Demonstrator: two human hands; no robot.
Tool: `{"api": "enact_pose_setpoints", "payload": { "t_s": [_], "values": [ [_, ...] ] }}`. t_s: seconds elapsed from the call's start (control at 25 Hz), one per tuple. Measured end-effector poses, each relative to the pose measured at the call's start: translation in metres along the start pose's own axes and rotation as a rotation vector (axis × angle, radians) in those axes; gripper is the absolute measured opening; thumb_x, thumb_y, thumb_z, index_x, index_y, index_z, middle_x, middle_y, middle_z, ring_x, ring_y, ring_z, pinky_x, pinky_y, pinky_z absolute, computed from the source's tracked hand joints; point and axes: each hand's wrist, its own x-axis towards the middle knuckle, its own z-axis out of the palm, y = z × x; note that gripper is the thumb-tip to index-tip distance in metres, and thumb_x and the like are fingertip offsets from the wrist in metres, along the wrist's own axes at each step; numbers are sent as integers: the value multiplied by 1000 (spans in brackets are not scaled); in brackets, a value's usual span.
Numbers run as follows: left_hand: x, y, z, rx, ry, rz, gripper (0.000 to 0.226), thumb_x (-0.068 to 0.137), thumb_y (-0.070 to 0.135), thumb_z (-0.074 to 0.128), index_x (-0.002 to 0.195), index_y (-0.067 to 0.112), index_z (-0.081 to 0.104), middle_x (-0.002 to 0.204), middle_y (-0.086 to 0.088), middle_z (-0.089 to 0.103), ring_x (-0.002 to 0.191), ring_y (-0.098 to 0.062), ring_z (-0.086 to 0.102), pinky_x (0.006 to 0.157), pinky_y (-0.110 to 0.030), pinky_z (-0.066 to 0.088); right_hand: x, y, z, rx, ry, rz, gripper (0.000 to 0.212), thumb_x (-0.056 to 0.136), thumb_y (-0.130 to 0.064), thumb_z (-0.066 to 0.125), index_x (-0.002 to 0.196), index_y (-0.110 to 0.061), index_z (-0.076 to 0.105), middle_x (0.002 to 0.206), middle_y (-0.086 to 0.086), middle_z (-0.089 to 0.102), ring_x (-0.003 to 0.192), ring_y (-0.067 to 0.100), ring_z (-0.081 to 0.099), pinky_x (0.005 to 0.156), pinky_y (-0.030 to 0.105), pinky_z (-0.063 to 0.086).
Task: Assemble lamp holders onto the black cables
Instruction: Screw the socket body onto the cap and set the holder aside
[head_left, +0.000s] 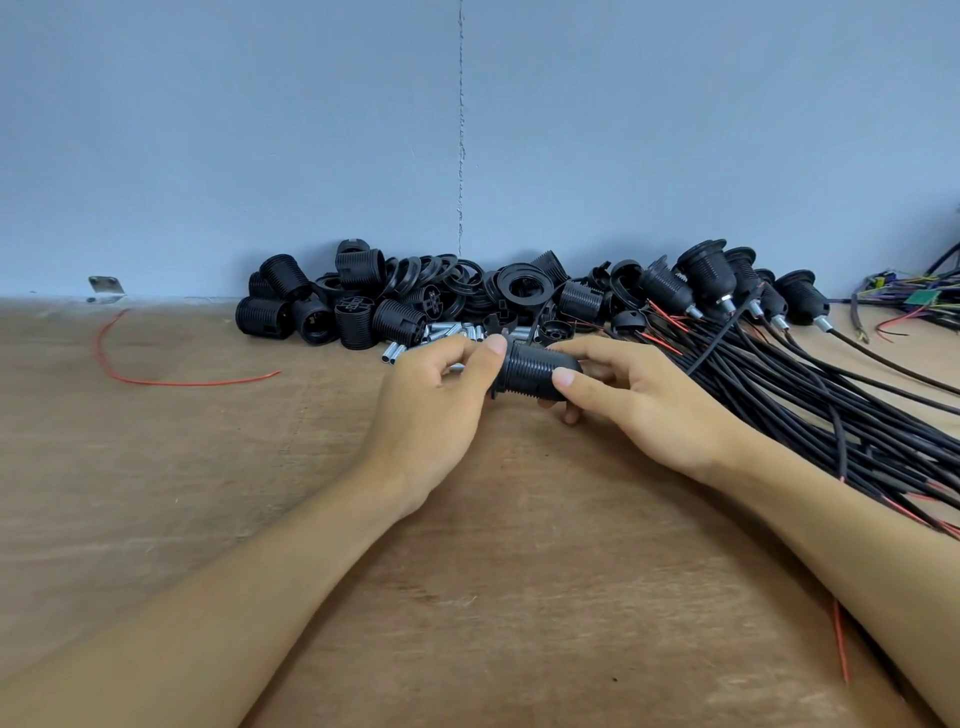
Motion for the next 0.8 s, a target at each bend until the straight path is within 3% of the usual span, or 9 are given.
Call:
{"api": "enact_pose_setpoints", "payload": {
  "t_s": [0.12,0.28,0.36,0.48,0.6,0.8],
  "values": [
    [0,3,0,-138,34,-96,12,85,35,66,95,31,72,100,7,76,100,-16,72,98,-49,56,1,-1,0,1,-15,4,23,102,-21,55,123,-19,66,94,2,75,80,14,66,89,31,51],
    [1,1,-1,-176,-48,-131,41,95,5,61,130,27,63,123,13,71,118,-5,65,109,-40,49,2,1,1,-19,-8,6,23,103,-25,54,122,-22,67,96,3,73,81,15,67,95,41,51],
    [0,2,0,-142,-77,-66,51,94,-7,58,132,27,63,122,19,69,118,2,64,107,-25,49,2,2,1,-2,17,8,22,103,-26,54,121,-24,67,94,3,74,80,16,68,95,43,52],
    [-2,4,2,-118,-43,6,51,91,-11,59,119,30,69,112,20,75,110,6,66,90,-6,47,2,3,2,22,56,13,21,104,-26,53,118,-26,68,91,1,75,77,15,68,92,39,53],
    [-2,5,3,-142,31,21,45,91,-9,62,103,33,72,108,22,75,104,3,70,85,-10,51,3,4,2,43,73,19,20,104,-27,53,118,-27,68,92,2,75,76,17,68,94,42,54],
    [-2,5,4,-197,69,-39,37,94,-5,61,102,29,73,108,10,77,101,-6,72,97,-37,56,3,4,2,60,61,15,23,101,-33,54,118,-29,68,93,2,75,77,16,68,97,48,53]
  ]
}}
